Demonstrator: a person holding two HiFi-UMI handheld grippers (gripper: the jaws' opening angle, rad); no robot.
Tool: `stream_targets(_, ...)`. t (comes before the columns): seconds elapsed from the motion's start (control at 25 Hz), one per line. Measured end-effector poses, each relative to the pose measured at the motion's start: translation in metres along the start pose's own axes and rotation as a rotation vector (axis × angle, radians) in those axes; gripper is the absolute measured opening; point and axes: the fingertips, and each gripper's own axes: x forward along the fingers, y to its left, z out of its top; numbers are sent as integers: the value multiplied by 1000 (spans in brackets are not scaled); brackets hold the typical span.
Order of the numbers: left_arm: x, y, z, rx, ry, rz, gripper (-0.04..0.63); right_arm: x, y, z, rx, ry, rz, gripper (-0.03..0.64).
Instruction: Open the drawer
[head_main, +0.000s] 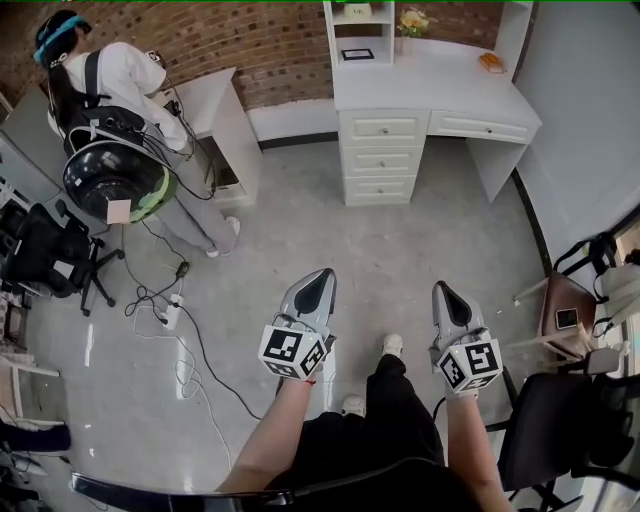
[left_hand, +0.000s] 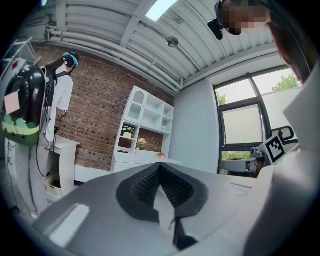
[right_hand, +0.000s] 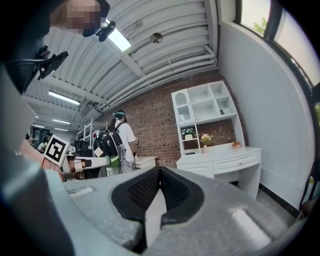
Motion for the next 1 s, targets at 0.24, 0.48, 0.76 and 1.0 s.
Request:
stream_targets(0.24, 49, 18, 13, 32, 1, 20, 2, 55, -30, 13, 10, -18, 54, 0)
stream_targets(0.48, 102, 30, 20, 40, 1, 50, 2, 97, -74, 17, 19, -4, 80, 0)
stream_targets(0.76, 152, 33, 3, 27, 19, 78, 2, 131, -122, 10, 39, 17, 112, 1)
stream_targets(1.0, 192, 30, 2, 31, 21, 90, 2, 154, -151, 13, 50, 21, 145, 0)
